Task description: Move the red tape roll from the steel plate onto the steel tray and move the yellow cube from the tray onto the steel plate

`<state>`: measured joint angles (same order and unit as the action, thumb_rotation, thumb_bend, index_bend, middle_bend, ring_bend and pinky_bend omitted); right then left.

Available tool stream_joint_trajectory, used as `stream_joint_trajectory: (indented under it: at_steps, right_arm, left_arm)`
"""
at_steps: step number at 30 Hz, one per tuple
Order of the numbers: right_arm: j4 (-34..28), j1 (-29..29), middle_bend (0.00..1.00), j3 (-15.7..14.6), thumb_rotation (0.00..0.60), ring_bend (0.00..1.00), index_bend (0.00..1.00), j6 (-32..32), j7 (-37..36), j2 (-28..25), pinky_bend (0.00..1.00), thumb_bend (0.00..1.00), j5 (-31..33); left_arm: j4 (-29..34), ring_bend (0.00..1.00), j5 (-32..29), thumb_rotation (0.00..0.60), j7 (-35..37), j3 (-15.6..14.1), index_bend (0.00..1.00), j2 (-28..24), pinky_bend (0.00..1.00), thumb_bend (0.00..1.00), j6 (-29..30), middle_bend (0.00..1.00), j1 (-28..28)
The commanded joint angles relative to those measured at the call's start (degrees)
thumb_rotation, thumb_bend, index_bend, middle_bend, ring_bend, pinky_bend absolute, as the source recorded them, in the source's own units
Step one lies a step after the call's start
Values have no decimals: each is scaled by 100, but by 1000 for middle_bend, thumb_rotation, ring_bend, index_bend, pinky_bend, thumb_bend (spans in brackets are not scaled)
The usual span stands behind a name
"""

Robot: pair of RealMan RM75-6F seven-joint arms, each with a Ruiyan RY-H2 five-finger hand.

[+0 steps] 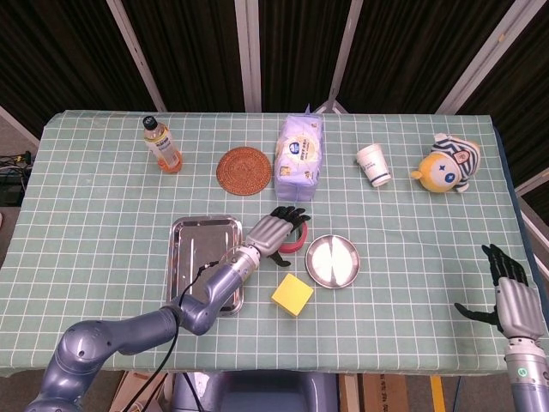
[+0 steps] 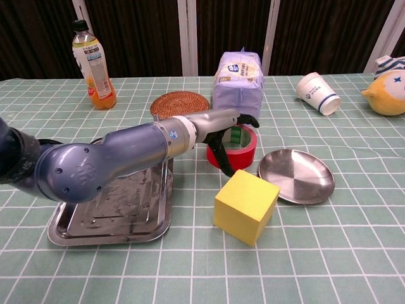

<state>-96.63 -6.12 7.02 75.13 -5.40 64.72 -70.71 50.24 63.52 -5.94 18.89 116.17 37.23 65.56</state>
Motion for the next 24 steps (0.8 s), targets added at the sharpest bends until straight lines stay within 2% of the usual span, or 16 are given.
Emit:
stream_joint_trajectory:
  at_steps: [1,3,6,8,12,17,24]
  right_arm:
    - [20,0,0,3,600,33,0,-3,-26,7,0,18,-17]
    - [32,-4,0,-1,600,33,0,-25,-37,10,0,18,-20]
    - [41,-13,0,0,600,33,0,-66,-71,14,0,19,-12]
    - [46,-20,0,-2,600,33,0,-90,-84,13,0,19,-16]
    - [50,-24,0,0,600,33,0,-96,-83,18,0,18,-26]
    - [55,-23,0,-10,600,34,0,-117,-106,13,0,19,-41]
    - [57,-6,0,-36,600,34,0,-121,-154,-12,0,18,-96]
  left_arm:
    - [-83,146,147,600,-26,-36,263,69,247,64,259,225,-9]
    - [-103,255,211,600,-25,-49,338,94,368,171,386,317,-28]
    - [-268,343,263,600,-162,-84,392,166,455,301,542,397,-36]
    - [-310,364,248,600,-238,-84,417,195,478,349,582,426,-43]
    - [-220,370,315,600,-199,-35,425,195,481,360,790,428,-73]
    - [420,365,589,600,7,5,426,-198,466,359,1179,423,-209]
    - [2148,360,673,600,-904,-272,428,-1587,460,357,2146,406,-1097]
